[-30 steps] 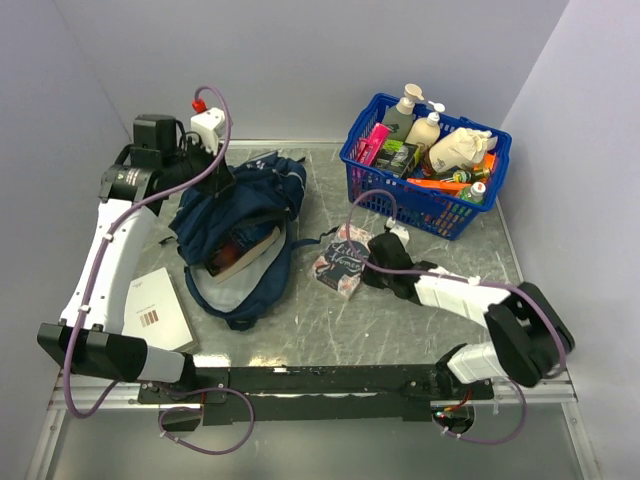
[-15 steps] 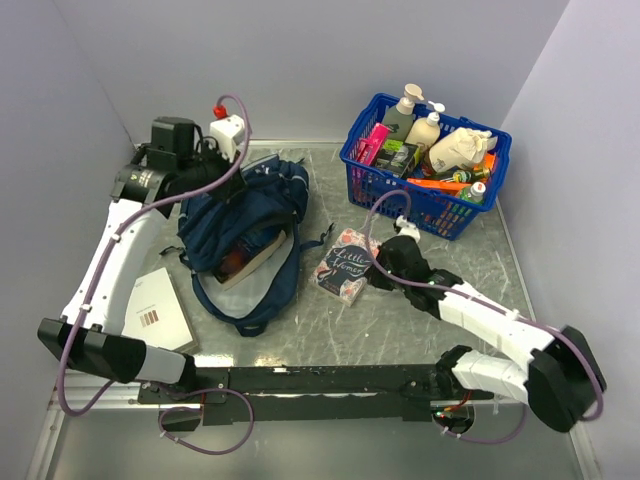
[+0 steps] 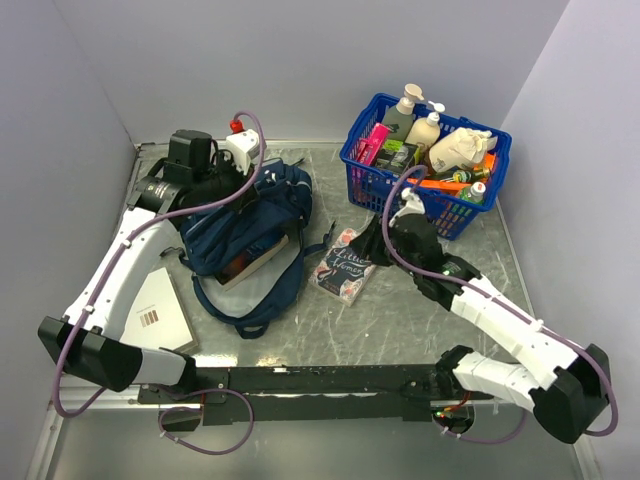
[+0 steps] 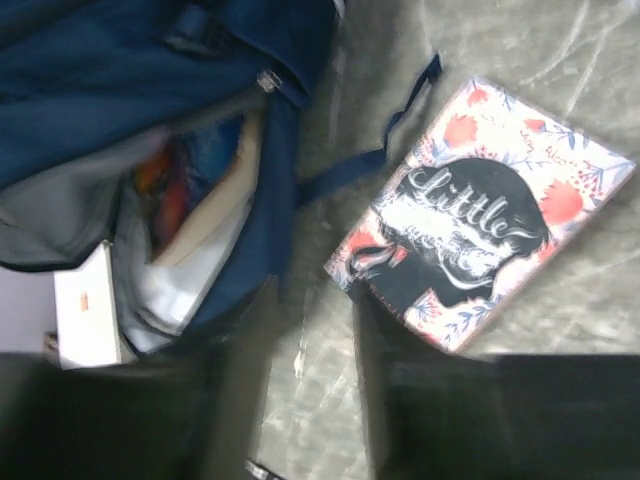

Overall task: Pack the student bag
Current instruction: Pick up the book from the center of the board.

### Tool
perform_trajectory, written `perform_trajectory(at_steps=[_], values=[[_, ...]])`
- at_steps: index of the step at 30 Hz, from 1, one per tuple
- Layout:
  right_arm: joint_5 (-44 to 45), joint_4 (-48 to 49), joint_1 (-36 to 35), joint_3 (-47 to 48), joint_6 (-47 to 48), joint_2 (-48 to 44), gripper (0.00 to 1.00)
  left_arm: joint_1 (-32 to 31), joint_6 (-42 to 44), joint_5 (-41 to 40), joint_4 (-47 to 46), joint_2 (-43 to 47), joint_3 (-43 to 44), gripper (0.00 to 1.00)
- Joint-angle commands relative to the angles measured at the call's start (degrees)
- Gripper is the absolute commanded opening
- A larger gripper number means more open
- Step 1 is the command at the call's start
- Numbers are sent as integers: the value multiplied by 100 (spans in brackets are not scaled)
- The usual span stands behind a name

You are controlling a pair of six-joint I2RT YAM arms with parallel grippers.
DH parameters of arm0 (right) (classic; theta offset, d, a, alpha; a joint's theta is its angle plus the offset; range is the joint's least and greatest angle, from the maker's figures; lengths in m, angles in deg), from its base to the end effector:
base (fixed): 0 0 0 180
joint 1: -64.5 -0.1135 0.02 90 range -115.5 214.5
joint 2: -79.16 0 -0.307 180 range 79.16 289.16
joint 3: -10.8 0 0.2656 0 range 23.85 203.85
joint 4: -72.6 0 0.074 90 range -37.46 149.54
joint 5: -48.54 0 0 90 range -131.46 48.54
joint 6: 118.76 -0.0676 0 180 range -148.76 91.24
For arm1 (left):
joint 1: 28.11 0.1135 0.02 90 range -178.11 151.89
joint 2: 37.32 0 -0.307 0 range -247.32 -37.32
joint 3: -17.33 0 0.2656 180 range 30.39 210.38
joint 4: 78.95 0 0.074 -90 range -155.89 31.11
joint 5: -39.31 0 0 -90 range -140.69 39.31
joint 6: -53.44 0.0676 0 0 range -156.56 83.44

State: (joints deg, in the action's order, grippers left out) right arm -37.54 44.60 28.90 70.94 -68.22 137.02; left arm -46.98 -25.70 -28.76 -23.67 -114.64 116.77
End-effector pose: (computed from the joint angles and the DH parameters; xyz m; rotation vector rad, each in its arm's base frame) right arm 0.2056 0.1415 0.3226 0.1160 2.0998 0.7477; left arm 0.2881 -0.1252 0.4382 0.7625 2.0020 -0.4923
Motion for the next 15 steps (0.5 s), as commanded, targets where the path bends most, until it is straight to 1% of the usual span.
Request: perform_trajectory(at_steps=[1, 2, 4, 5, 8, 10, 11, 13, 15], values=[[-260, 304, 254, -665, -245, 312, 76, -29, 5, 48, -926, 332, 352, 1], [-313, 429, 324, -945, -290, 391, 84, -37, 13, 39, -926, 340, 326, 1], [-523, 754, 553, -1183, -456, 610, 100, -37, 13, 65, -935, 340, 282, 1], [-533, 1104, 571, -1393, -483, 673, 100, -46, 13, 74, -926, 358, 247, 1], [-419, 1449, 676, -1545, -562, 927, 100, -46, 40, 57, -908, 375, 212, 1], [-288, 1345, 703, -1284, -554, 1338, 100, -46, 40, 48, -882, 375, 238, 1], [-235, 1083, 712, -1151, -545, 1515, 100, -46, 49, 48, -873, 367, 247, 1], [-16, 836, 703, -783, -554, 2015, 100, -46, 31, 65, -864, 375, 273, 1], [82, 634, 694, -614, -606, 2385, 100, -46, 22, 92, -838, 376, 291, 1]])
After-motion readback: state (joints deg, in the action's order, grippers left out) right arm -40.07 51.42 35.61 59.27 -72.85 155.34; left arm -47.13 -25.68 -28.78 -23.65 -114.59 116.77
